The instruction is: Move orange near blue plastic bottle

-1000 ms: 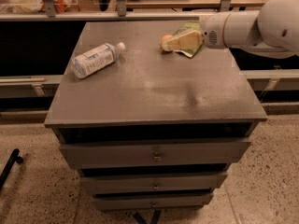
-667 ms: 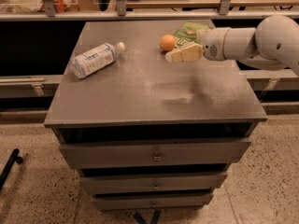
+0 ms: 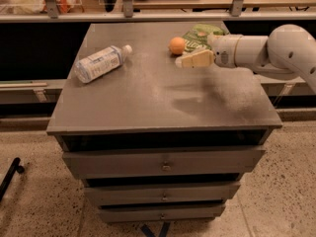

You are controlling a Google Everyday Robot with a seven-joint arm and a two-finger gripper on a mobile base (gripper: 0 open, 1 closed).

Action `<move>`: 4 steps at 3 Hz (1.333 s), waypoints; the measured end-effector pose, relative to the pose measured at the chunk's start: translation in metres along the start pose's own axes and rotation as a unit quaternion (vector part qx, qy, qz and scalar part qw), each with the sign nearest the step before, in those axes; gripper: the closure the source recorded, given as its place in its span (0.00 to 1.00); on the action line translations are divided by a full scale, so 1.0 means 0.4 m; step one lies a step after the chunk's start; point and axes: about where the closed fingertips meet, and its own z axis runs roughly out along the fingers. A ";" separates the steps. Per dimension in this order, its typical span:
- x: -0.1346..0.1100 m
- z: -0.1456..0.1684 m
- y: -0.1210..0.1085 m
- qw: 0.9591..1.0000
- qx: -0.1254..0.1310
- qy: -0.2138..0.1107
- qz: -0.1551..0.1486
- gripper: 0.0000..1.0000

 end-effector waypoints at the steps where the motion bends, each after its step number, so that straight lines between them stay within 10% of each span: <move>1: 0.026 0.038 -0.034 1.000 -0.013 -0.002 0.003 0.00; 4: 0.017 0.170 -0.113 0.998 -0.037 -0.013 -0.053 0.00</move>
Offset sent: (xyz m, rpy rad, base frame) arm 0.0678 0.0130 -0.0233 -0.0004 -0.0325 0.1262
